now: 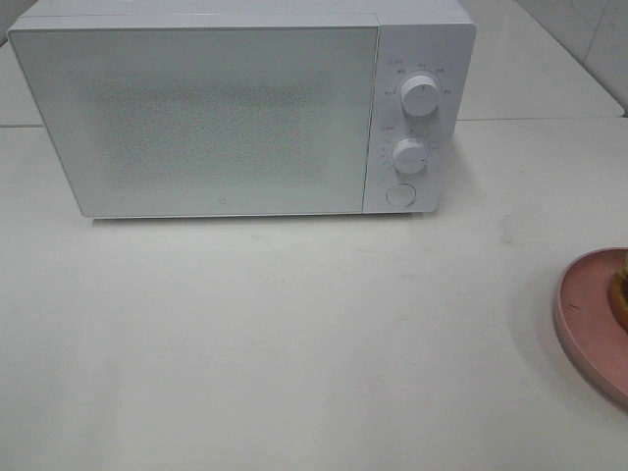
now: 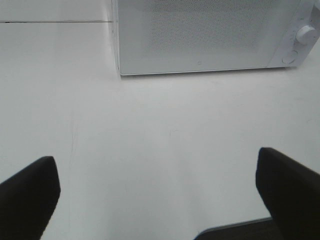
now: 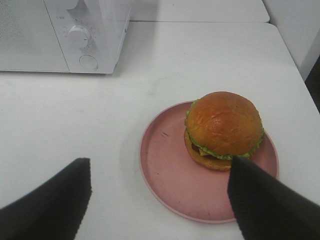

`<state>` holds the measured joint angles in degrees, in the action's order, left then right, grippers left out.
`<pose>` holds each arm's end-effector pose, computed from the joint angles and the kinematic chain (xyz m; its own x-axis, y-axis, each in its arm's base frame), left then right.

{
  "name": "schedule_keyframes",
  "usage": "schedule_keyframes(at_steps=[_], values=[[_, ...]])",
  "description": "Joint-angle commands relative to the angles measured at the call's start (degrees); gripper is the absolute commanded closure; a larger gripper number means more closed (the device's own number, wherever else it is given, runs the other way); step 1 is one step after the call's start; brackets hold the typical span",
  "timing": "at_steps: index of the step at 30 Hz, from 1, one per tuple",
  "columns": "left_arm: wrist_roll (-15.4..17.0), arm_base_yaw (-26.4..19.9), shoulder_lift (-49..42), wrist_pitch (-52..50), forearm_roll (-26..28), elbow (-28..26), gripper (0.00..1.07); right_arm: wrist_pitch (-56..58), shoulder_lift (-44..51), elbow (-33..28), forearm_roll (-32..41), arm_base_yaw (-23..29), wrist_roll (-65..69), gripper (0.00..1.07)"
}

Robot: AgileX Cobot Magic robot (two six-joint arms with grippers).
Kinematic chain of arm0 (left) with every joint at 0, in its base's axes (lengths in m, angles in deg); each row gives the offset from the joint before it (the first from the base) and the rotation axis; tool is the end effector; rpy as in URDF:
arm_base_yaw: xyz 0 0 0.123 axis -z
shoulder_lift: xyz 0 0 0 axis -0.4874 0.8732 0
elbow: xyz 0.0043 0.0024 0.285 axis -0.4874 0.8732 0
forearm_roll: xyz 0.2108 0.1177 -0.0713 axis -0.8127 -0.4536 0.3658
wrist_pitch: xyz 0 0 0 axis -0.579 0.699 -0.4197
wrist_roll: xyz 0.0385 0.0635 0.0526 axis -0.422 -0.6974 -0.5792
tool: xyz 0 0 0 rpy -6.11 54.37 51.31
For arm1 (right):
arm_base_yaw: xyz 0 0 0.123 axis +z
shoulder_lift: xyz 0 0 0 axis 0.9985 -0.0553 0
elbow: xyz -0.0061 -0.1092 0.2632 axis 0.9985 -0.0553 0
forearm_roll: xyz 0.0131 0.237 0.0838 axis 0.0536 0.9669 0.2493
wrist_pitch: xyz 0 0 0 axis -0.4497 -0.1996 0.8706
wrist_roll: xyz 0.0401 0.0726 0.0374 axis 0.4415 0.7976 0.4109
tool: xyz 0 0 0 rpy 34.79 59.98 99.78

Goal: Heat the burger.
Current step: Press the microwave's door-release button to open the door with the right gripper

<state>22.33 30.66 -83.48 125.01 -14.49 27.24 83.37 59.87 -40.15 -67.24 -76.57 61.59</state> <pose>-0.0095 -0.0168 0.2817 -0.4474 -0.0164 -0.8942 0.1812 0.9774 -0.1085 -0.0029 -0.0048 0.2839 -0.3953 0.0232 -0.9183 -0.0988 0.9928 0.0676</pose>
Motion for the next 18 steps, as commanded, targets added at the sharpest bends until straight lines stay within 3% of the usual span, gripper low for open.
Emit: schedule_keyframes(at_steps=[1, 18], values=[[-0.2, 0.1, -1.3, -0.5, 0.2, -0.1, 0.07, -0.1, 1.8, -0.2, -0.2, -0.1, -0.1, 0.34], [-0.2, 0.1, -1.3, -0.5, 0.2, -0.1, 0.07, -1.0, 1.0, 1.0, -0.2, -0.1, 0.2, 0.34]])
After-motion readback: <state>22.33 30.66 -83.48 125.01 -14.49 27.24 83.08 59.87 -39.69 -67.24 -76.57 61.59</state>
